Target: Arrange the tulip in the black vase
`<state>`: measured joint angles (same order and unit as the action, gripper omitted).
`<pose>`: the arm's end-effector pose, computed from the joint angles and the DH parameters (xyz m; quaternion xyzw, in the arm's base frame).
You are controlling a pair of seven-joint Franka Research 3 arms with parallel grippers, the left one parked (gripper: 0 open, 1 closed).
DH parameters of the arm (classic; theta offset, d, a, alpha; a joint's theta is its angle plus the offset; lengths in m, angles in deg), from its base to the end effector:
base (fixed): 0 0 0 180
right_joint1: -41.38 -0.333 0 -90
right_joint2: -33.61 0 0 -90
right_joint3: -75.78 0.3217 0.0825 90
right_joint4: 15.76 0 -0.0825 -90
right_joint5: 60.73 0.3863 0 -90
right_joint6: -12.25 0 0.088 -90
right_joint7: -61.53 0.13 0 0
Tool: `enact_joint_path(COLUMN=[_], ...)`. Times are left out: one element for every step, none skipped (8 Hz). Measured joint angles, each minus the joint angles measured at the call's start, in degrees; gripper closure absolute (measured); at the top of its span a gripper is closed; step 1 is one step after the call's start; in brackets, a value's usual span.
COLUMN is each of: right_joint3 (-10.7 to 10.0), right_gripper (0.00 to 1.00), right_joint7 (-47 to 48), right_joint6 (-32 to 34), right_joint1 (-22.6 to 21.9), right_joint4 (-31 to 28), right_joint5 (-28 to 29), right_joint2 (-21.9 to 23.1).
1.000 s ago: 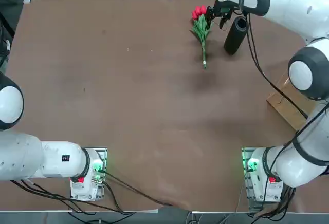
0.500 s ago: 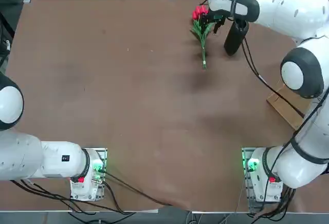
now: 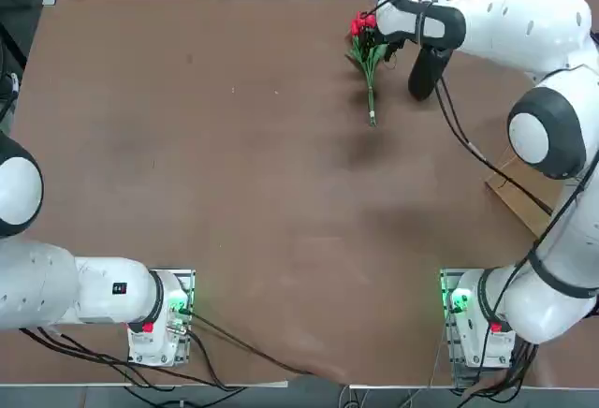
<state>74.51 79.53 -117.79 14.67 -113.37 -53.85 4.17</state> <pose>0.6138 0.2992 0.2807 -0.9984 -0.0290 -0.0090 0.0483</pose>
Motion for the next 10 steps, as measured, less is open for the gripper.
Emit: enact_joint_path(right_joint3=[-0.07, -0.11, -0.21, -0.27, -0.36, -0.41, -0.41, -0.41, -0.43, -0.59], right_gripper=[0.0, 0.0, 0.0, 0.01, 0.01, 0.01, 0.01, 0.01, 0.01, 0.01], right_joint7=[0.28, 0.55, 0.86, 1.05, 1.65, 2.94, 4.14, 4.62, 4.74, 5.0], right_joint6=[-1.1, -1.78, -2.44, -2.95, -4.2, -6.05, -7.34, -8.07, -8.4, -8.51], right_joint1=[-0.45, -1.0, -1.4, -1.52, -1.52, -1.53, -1.57, -1.7, -1.8, -1.86], right_joint4=[-0.98, -1.64, -1.87, -1.92, -2.07, -2.17, -2.19, -2.19, -2.19, -2.19], right_joint5=[0.0, -0.01, -0.01, -0.01, -0.01, -0.01, -0.19, -0.35, -0.39, -0.39], right_joint2=[-0.15, -0.37, -0.6, -0.92, -1.51, -2.44, -3.63, -4.59, -5.15, -5.35])
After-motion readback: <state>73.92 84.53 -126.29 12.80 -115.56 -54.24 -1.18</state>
